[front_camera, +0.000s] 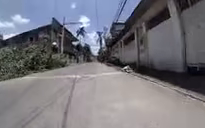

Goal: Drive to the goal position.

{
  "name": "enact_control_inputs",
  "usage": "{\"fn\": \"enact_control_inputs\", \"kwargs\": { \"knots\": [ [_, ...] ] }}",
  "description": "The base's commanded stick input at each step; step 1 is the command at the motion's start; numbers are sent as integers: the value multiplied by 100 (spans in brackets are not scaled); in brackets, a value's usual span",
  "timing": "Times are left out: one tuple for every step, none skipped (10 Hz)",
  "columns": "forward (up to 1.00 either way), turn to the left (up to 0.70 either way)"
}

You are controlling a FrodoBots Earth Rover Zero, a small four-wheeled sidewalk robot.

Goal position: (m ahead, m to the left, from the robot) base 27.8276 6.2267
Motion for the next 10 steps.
{"fn": "enact_control_inputs", "kwargs": {
  "knots": [
    [100, 8],
    [100, 8],
    [100, 8],
    [100, 8],
    [100, 8],
    [100, 8],
    [100, 8],
    [100, 8],
    [100, 8],
    [100, 8]
  ]
}}
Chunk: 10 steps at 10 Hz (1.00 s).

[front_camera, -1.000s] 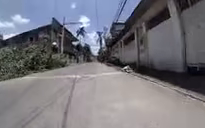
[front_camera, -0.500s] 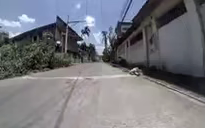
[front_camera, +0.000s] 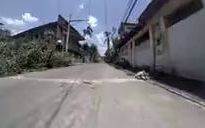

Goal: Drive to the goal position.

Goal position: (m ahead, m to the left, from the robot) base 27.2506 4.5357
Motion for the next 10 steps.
{"fn": "enact_control_inputs", "kwargs": {
  "knots": [
    [100, 8],
    [100, 8],
    [100, 8],
    [100, 8],
    [100, 8],
    [100, 5],
    [100, -19],
    [100, -32],
    [100, -32],
    [100, -32]
  ]
}}
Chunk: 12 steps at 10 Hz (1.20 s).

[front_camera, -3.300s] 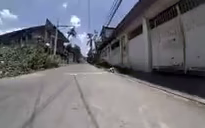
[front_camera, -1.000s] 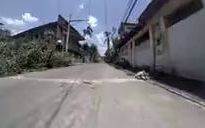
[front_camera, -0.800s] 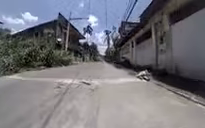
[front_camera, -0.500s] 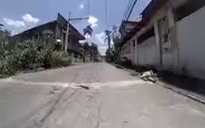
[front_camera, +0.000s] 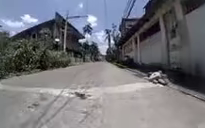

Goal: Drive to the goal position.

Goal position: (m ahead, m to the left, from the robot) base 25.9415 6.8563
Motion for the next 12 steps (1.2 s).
{"fn": "enact_control_inputs", "kwargs": {
  "knots": [
    [100, -6],
    [100, 8],
    [100, 8],
    [100, 8],
    [100, 8],
    [100, 8],
    [100, 8],
    [100, 8],
    [100, 8],
    [100, 8],
    [100, 8],
    [100, 15]
  ]
}}
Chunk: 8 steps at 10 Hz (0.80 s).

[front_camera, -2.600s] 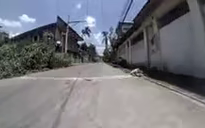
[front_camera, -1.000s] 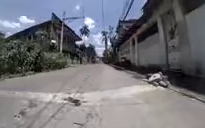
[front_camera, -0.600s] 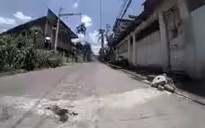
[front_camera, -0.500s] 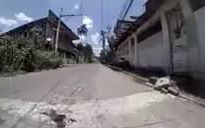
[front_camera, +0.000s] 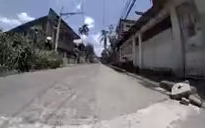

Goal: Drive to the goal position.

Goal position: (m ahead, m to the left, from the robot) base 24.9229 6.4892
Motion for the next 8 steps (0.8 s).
{"fn": "enact_control_inputs", "kwargs": {
  "knots": [
    [100, 37],
    [100, 8],
    [100, 8],
    [100, 8],
    [100, 8],
    [100, 8],
    [100, 8],
    [100, 9]
  ]
}}
